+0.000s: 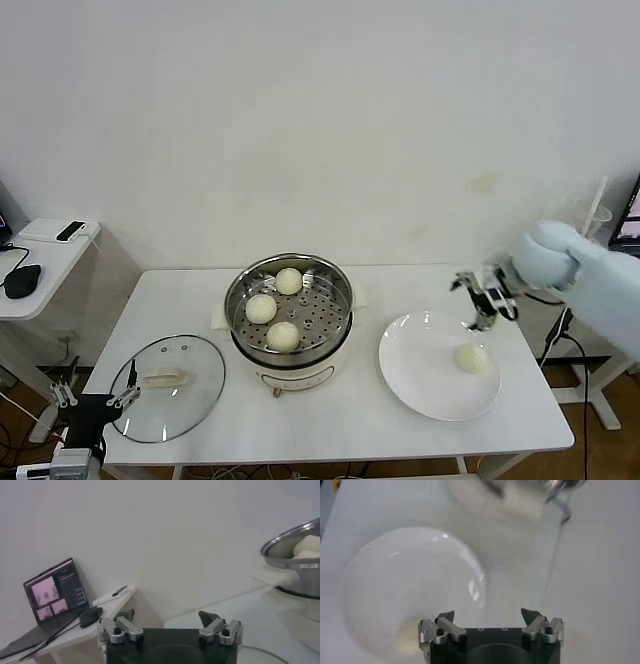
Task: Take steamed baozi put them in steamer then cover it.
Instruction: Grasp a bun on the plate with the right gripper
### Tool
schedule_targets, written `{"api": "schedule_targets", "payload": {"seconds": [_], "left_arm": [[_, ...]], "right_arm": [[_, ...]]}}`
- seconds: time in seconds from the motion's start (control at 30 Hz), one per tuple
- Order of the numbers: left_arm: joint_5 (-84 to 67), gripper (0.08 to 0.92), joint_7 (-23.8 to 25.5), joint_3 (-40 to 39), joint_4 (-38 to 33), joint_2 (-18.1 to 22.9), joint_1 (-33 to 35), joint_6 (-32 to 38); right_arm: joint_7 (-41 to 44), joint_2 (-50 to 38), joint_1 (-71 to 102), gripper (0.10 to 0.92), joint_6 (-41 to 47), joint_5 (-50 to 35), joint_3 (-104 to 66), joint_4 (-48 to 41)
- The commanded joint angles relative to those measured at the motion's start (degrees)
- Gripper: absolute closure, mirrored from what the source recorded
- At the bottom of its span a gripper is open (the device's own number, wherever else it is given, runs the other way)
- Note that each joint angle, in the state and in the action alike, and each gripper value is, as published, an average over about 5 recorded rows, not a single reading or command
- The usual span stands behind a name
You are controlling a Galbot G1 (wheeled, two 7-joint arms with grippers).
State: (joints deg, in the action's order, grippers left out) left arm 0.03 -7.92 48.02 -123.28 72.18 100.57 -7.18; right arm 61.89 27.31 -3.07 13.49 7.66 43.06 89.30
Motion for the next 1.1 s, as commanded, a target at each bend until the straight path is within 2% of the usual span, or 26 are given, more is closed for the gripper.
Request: {"api": "schedule_targets", "payload": {"seconds": [0.03, 0.67, 1.1], "left_arm": [[0.2, 0.177, 0.0, -0.4, 0.0, 0.0, 0.4, 0.0], [0.7, 0.177, 0.0, 0.4, -0.3, 0.1, 1.3, 0.1], [0.7, 0.177, 0.1, 0.4, 0.1, 0.4, 1.0, 0.0]], "right_arm": [[0.7, -6.3, 28.4, 0.203, 0.3, 6.7, -21.0, -0.8], [-0.6, 4.7, 21.3, 0.203, 0.8, 6.9, -16.9, -10.2], [-1.1, 8.5, 18.4, 0.203, 1.5, 7.7, -14.1, -14.2]]}}
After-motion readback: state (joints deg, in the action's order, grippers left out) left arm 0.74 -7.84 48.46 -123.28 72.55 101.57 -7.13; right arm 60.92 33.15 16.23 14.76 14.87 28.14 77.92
